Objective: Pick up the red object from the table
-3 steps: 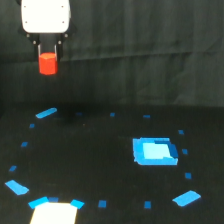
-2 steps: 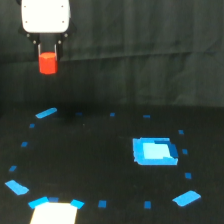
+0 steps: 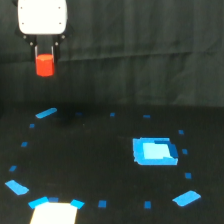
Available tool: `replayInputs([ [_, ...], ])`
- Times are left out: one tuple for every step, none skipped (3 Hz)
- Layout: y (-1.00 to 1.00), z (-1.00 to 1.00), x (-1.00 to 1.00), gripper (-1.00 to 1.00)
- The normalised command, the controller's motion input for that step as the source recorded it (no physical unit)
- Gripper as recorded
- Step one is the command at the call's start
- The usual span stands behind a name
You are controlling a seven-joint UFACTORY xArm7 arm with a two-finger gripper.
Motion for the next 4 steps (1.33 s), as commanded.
replayInputs([
  [-0.08, -0.09, -0.12, -1.0],
  [-0.02, -0.05, -0.05, -1.0],
  [0.0, 0.06, -0.1, -1.0],
  [0.23, 0.17, 0.16, -1.0],
])
